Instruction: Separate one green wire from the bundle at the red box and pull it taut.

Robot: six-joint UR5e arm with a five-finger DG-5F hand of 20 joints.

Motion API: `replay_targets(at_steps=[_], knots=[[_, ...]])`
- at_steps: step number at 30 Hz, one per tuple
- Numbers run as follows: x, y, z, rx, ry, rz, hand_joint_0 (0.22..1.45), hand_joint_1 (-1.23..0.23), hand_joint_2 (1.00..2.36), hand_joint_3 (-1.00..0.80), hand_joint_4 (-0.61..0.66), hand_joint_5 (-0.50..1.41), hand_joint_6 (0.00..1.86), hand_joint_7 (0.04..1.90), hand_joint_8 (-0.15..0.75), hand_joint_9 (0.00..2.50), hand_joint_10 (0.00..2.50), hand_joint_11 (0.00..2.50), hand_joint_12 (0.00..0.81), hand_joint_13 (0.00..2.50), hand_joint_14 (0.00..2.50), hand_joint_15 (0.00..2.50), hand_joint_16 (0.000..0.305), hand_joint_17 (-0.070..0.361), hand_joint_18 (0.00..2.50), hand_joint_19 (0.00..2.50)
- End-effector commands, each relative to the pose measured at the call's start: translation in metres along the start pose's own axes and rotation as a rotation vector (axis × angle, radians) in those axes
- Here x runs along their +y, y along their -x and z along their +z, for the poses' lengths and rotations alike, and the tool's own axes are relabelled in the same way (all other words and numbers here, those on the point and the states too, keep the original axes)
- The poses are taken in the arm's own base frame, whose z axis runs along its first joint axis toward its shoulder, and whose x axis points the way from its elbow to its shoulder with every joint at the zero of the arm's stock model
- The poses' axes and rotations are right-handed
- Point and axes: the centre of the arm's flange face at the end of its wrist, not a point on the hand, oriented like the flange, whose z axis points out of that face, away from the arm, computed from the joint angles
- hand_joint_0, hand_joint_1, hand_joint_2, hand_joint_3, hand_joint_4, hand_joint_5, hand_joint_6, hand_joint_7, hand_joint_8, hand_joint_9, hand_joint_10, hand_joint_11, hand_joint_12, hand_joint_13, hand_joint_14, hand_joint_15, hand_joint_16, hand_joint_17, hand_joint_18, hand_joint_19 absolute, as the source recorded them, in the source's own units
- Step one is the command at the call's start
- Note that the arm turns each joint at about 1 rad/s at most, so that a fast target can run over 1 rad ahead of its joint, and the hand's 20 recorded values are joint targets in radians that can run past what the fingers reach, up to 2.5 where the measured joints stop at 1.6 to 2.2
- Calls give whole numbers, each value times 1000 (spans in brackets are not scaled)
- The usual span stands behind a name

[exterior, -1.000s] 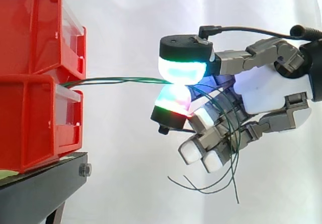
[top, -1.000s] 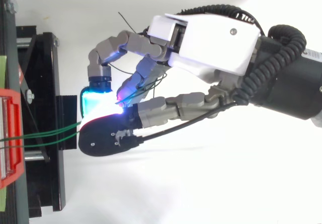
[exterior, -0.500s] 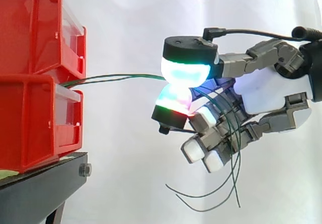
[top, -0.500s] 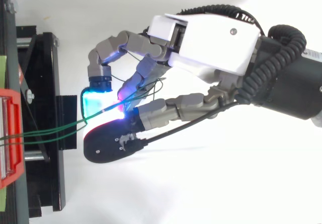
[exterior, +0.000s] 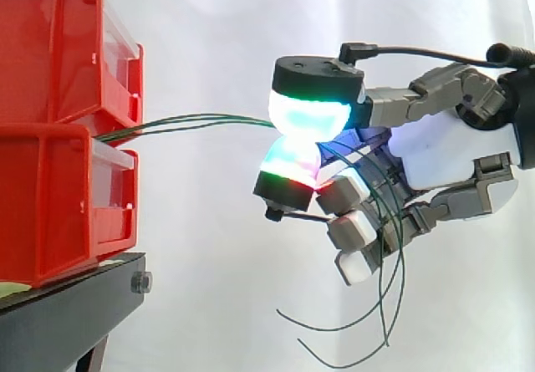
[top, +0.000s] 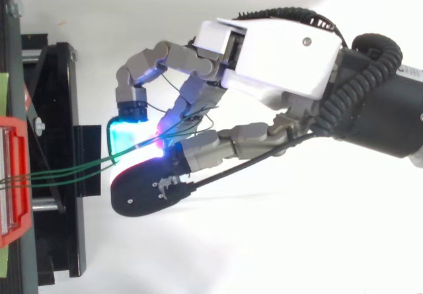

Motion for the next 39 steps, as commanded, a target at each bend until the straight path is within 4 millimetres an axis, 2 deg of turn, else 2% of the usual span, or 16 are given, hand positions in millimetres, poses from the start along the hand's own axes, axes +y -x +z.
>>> replay_targets(at_steps=[1,10,17,22,29,35,39], knots=[[0,-1,0,2,1,3,667,-725,1002,-480,164,-179,918,1182,335,1127,24,920,416,1151,28,886,57,129,835,637],[0,1,-1,6,-9,9,542,-634,1000,-500,217,-184,889,1119,340,1092,21,855,442,1081,26,785,62,140,804,650],[0,2,-1,5,-12,8,532,-646,1000,-500,217,-183,887,1104,349,1106,24,858,442,1079,24,784,63,142,798,649],[0,2,-1,5,-11,9,605,-589,1013,-359,195,-174,894,1148,342,1145,22,874,429,1094,27,791,60,136,794,660],[5,3,-2,7,-19,4,588,-584,1020,-205,197,-174,905,1182,348,1150,24,881,437,1092,26,800,61,138,803,661],[8,4,-4,7,-34,-3,560,-678,1012,-364,218,-180,903,1149,347,1137,23,875,440,1087,26,798,63,141,795,664],[8,4,-4,8,-33,-3,544,-612,1009,-407,213,-178,902,1134,347,1139,23,869,445,1093,26,794,64,143,803,655]])
